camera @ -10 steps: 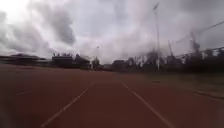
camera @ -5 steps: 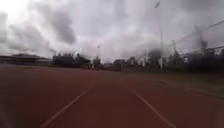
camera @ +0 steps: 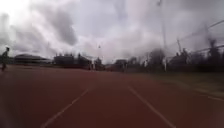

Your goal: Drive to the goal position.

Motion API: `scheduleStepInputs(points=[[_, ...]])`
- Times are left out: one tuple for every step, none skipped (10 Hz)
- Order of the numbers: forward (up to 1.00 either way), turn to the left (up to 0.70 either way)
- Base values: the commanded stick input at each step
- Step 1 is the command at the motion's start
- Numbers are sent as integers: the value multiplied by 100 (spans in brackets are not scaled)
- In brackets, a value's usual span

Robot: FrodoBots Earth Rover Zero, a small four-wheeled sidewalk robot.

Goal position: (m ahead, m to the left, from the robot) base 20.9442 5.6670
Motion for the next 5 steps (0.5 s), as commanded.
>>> scheduleStepInputs(points=[[85, 0], [85, 0], [85, 0], [85, 0], [85, 0]])
